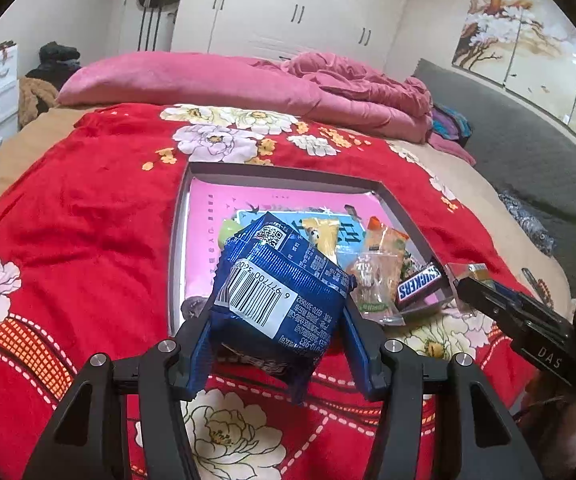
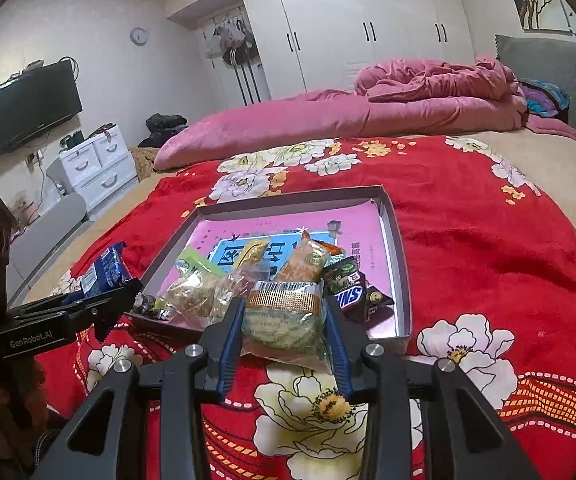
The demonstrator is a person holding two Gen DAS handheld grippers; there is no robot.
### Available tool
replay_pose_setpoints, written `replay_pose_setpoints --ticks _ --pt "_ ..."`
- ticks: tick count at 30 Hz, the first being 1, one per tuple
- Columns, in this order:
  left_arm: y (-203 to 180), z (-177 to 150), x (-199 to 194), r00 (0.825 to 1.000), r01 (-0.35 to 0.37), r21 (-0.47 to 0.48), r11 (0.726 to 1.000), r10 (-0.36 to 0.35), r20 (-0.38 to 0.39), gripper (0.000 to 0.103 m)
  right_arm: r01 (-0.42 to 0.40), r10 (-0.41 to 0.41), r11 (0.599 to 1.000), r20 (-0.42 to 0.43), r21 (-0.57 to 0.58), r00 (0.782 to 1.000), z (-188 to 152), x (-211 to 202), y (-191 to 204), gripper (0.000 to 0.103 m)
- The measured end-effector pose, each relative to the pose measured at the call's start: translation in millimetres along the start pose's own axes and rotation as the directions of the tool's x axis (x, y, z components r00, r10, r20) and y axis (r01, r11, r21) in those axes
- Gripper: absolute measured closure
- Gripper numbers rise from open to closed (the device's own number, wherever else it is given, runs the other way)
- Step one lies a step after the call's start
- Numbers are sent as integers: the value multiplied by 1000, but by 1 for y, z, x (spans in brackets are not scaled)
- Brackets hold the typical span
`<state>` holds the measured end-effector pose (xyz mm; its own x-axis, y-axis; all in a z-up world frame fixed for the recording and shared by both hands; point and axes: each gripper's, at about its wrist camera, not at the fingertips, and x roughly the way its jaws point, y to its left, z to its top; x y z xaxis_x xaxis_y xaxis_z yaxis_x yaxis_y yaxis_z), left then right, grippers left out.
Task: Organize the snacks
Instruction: 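Lift both held snacks and carry them over the tray with both tools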
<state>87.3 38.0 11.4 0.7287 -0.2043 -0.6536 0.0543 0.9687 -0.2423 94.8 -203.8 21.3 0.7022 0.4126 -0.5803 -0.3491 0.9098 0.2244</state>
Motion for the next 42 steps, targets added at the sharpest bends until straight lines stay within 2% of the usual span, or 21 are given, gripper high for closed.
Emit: replay_pose_setpoints --ticks 13,25,42 --pt "17 10 7 997 -64 -50 997 65 28 46 33 -34 998 25 44 999 8 1 -14 64" --pt "53 16 10 993 -102 -180 978 110 33 46 48 -51 997 42 66 998 13 4 -21 64" --pt "37 17 36 994 -112 -142 983 110 -18 46 49 -52 996 45 72 998 23 19 -15 64"
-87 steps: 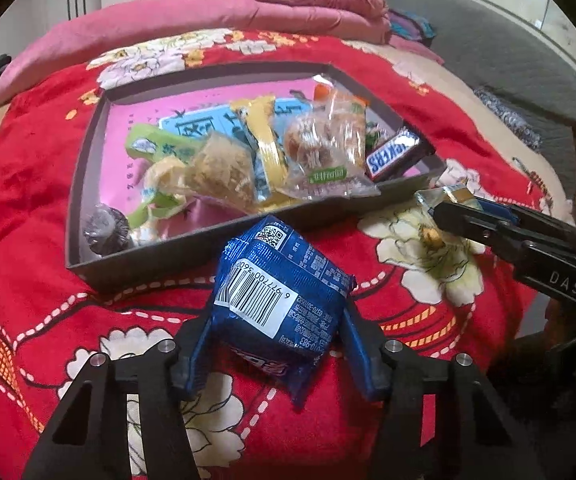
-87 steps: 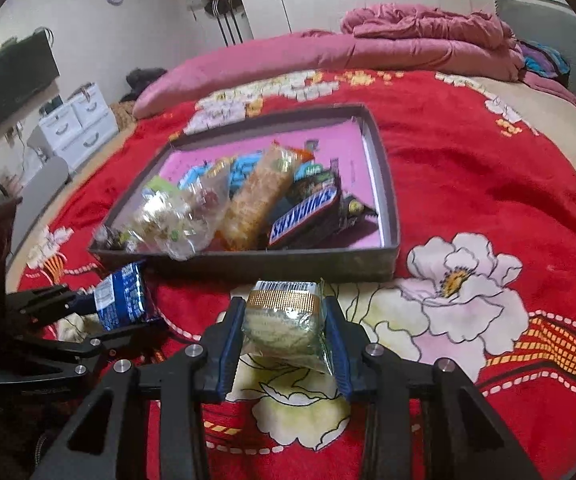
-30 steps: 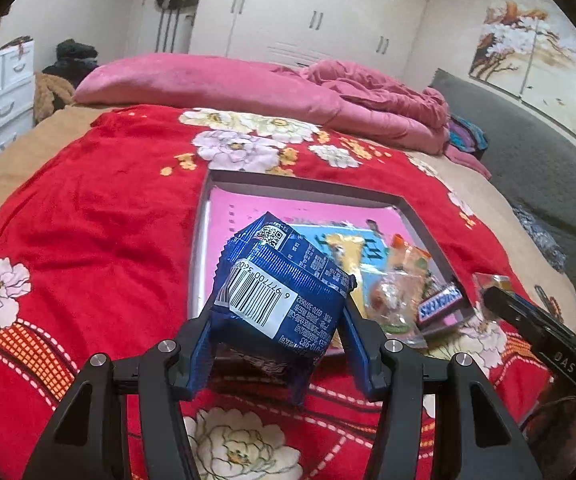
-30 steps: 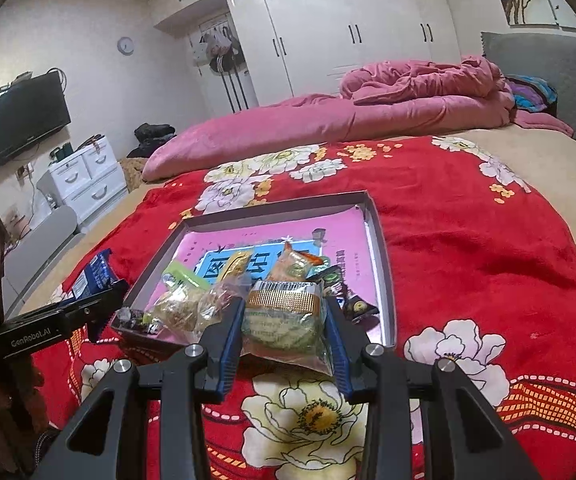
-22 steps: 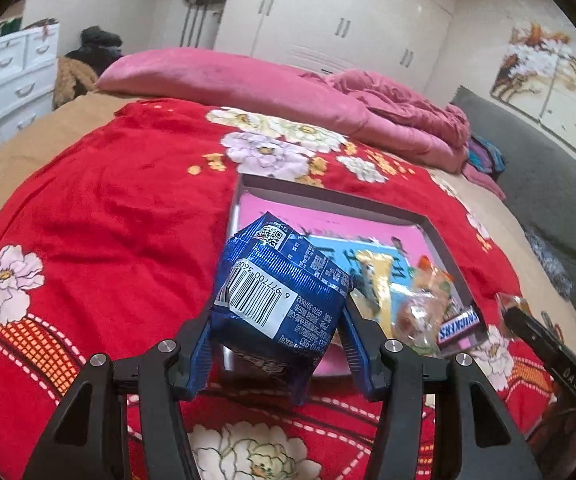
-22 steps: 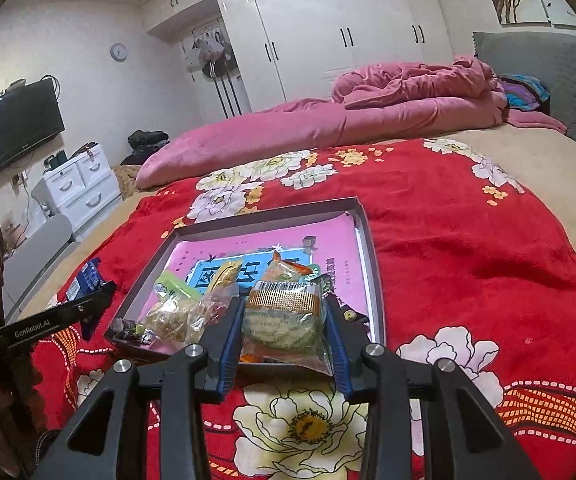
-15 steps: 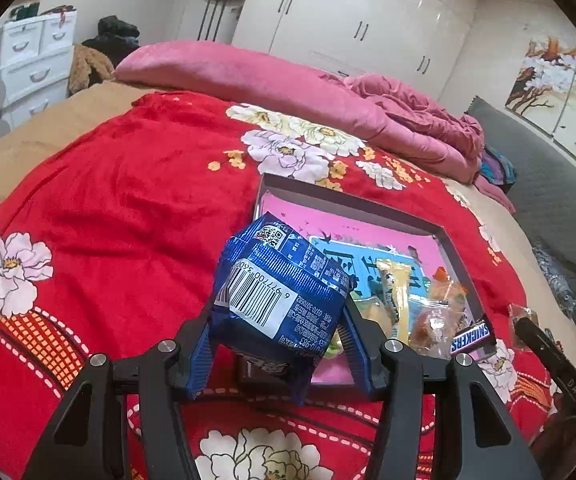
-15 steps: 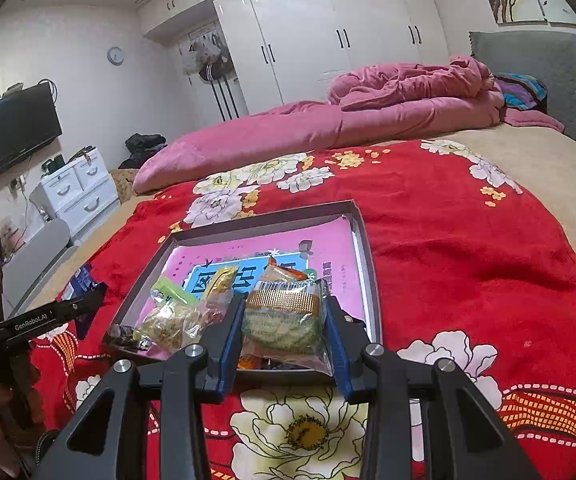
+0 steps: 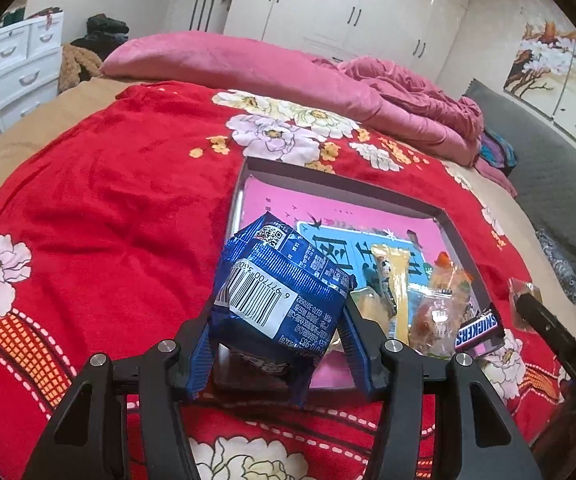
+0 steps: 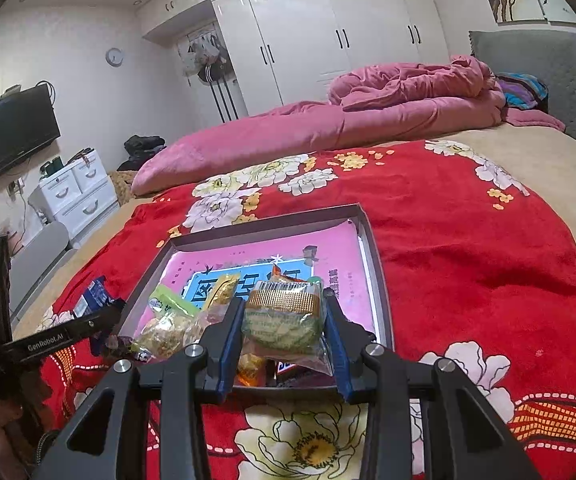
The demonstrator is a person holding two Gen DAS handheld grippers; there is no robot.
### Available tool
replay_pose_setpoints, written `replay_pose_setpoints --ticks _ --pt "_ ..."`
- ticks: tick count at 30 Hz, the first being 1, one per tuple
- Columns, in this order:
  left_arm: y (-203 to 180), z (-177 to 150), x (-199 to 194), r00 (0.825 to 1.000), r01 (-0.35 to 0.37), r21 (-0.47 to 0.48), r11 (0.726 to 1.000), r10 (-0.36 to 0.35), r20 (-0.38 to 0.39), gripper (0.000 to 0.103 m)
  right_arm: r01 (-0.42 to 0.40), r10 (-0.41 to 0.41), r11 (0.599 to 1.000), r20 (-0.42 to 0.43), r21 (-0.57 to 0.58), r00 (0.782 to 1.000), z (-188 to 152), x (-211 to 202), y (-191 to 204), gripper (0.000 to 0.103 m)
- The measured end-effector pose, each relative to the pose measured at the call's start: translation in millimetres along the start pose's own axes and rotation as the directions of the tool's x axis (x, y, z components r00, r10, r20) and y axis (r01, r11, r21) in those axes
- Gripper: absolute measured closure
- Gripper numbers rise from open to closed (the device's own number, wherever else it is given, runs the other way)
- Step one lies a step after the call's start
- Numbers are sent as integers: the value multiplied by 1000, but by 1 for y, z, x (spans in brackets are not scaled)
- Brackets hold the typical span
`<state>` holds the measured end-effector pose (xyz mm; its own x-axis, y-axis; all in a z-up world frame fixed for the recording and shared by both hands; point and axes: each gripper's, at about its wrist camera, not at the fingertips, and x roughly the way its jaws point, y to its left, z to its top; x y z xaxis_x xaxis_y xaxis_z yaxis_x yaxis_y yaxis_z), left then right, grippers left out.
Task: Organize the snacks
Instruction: 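Lift both held snacks and carry them over the tray with both tools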
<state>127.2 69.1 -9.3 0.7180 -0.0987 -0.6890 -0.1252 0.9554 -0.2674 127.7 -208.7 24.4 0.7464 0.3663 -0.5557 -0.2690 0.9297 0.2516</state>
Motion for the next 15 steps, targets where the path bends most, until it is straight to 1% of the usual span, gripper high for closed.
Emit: replay_pose_setpoints --ticks 8,15 --pt "-9 -1 11 1000 1 14 1000 -1 -28 46 -4 4 1000 4 3 1000 5 9 2 64" --pt "-16 -3 19 999 3 25 1000 -2 -49 46 -12 12 1000 -11 3 1000 7 20 5 64"
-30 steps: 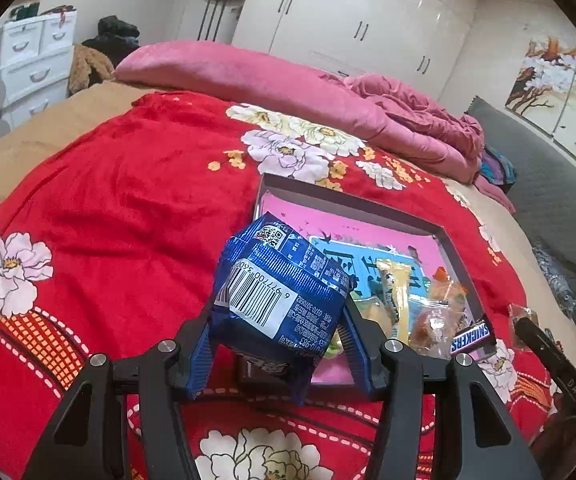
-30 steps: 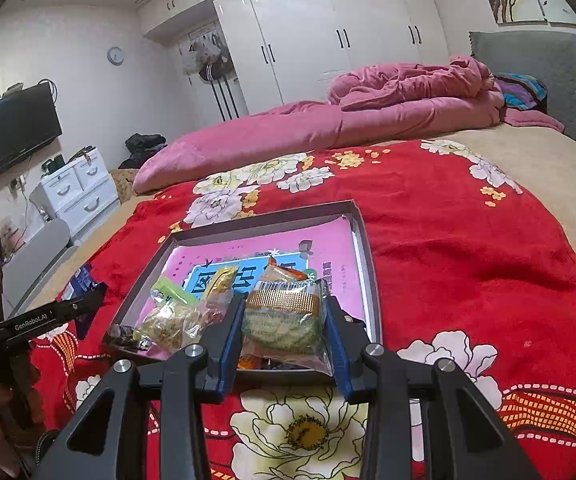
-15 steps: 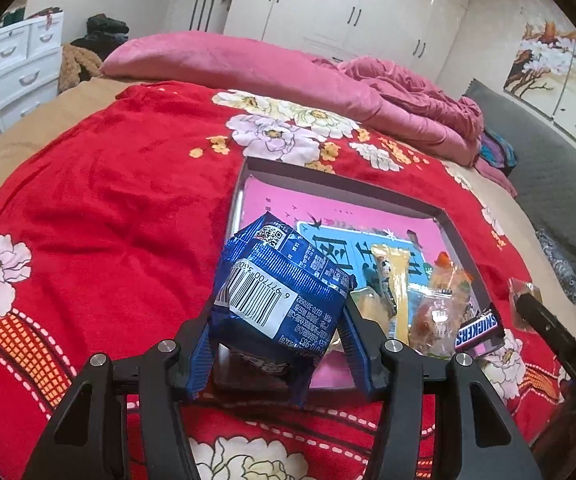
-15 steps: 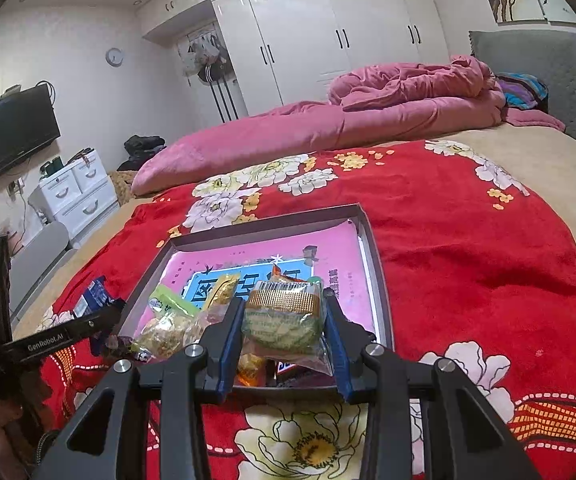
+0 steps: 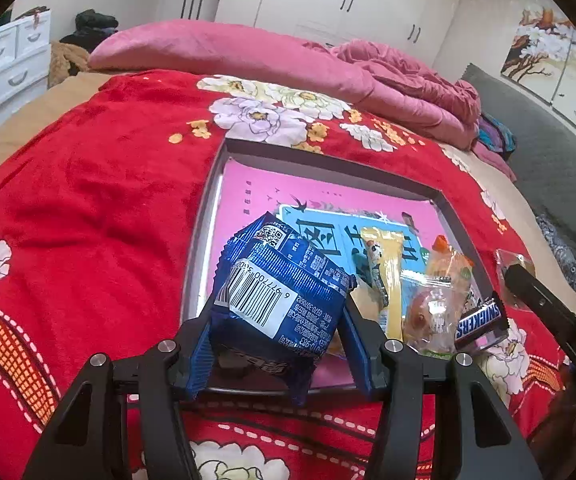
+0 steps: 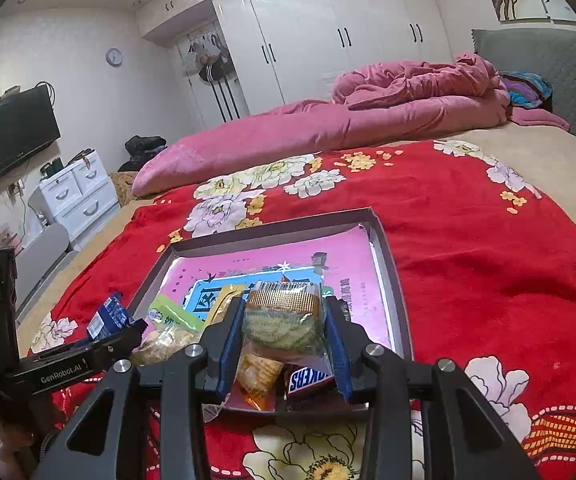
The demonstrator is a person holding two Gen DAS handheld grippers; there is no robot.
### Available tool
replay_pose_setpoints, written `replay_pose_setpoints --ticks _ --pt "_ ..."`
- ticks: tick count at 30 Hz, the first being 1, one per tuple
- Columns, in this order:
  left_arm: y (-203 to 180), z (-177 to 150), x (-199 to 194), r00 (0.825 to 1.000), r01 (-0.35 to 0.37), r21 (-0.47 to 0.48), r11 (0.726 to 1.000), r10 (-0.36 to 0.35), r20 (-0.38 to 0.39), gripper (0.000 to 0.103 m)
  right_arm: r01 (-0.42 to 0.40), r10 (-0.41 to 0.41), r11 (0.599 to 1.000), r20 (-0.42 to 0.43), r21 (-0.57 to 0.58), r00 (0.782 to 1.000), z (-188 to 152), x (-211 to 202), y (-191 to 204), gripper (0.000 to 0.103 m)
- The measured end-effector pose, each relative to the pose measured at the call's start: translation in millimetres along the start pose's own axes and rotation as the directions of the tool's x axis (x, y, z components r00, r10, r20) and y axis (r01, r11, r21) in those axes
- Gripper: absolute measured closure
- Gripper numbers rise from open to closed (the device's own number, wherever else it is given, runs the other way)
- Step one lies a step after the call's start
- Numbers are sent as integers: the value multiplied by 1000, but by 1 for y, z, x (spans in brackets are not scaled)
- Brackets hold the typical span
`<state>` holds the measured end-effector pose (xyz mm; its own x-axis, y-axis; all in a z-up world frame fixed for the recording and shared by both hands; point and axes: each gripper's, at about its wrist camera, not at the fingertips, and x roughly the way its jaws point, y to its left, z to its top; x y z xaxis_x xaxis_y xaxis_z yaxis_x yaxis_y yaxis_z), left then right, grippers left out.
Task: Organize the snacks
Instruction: 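Lift both held snacks and carry them over the tray with both tools, then lower the biscuit pack and cake into the tray and open both tools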
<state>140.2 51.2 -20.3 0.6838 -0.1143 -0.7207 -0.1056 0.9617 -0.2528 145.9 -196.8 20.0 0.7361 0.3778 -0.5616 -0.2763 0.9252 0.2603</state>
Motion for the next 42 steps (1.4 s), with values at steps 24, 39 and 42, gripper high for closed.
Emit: replay_pose_setpoints --ticks 24,39,42 --pt "-8 -2 7 1000 3 28 1000 -3 -24 45 36 -38 999 -92 -25 995 -10 28 -1 64" --pt "-8 -2 8 1000 4 27 1000 -4 -24 45 64 -67 998 -109 -31 992 -14 34 -4 62" --pt "-8 -2 8 1000 6 26 1000 -5 -25 45 59 -61 998 -102 -27 993 -14 32 -4 62"
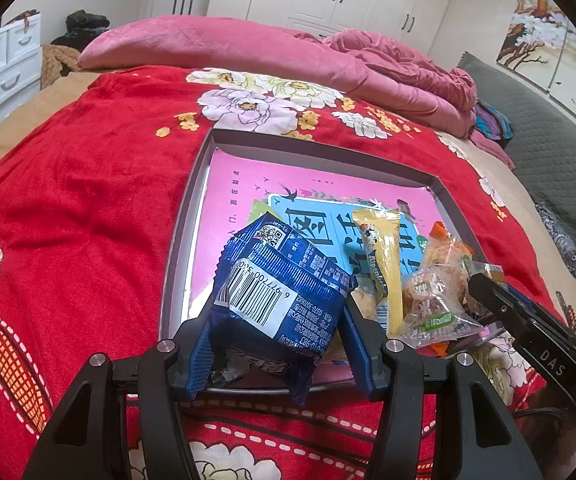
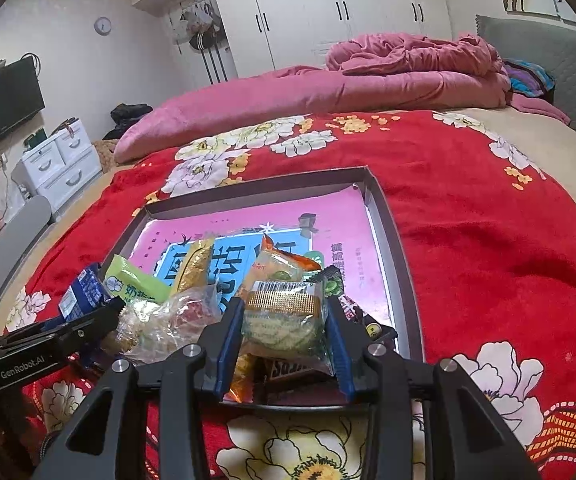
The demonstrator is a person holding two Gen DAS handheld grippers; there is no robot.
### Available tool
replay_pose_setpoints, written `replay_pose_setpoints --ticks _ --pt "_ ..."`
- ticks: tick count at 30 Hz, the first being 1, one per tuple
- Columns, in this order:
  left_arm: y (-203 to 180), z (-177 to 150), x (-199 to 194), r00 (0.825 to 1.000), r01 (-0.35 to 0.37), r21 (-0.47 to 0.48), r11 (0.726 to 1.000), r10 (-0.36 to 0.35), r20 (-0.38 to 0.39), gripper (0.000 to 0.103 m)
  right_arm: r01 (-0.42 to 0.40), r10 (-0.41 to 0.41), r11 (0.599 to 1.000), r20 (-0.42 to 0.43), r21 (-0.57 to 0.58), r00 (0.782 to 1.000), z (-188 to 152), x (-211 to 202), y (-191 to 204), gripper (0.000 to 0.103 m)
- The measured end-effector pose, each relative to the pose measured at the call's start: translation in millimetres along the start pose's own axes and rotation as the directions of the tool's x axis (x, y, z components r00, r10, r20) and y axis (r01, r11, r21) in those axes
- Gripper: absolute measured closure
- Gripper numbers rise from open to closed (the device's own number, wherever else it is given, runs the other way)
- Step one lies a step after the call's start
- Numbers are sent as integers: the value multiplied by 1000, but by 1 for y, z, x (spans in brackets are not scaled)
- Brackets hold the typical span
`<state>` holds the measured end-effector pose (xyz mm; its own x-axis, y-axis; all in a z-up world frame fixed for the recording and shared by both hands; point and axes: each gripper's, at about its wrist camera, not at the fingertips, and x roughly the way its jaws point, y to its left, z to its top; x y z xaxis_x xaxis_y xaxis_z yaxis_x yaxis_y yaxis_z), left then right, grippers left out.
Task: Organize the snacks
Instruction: 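Lower the biscuit pack and cake into the tray and open both tools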
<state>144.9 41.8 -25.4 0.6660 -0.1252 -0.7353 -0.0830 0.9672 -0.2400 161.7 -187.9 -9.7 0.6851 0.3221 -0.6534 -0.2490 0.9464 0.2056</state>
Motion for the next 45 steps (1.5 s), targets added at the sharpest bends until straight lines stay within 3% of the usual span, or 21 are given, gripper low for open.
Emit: replay_pose_setpoints --ticks 17,25,32,36,45 --pt "6 1 0 1000 -11 -11 1000 11 -4 44 -17 17 1000 -1 -6 1000 -3 -9 -7 56" --pt "6 1 0 1000 -18 -11 1000 17 -10 36 -2 1 999 -6 -32 1000 -7 -10 -6 56" --pt "4 1 -1 1000 -25 3 1000 25 -9 32 64 -65 996 -1 -68 998 -9 -5 -5 55" --pt "5 0 -3 1000 -28 8 1000 28 -4 31 103 -103 993 3 -58 995 -9 0 -9 55" --pt "1 1 -14 999 -29 24 999 28 32 25 85 -85 996 21 23 996 -4 -3 -23 51"
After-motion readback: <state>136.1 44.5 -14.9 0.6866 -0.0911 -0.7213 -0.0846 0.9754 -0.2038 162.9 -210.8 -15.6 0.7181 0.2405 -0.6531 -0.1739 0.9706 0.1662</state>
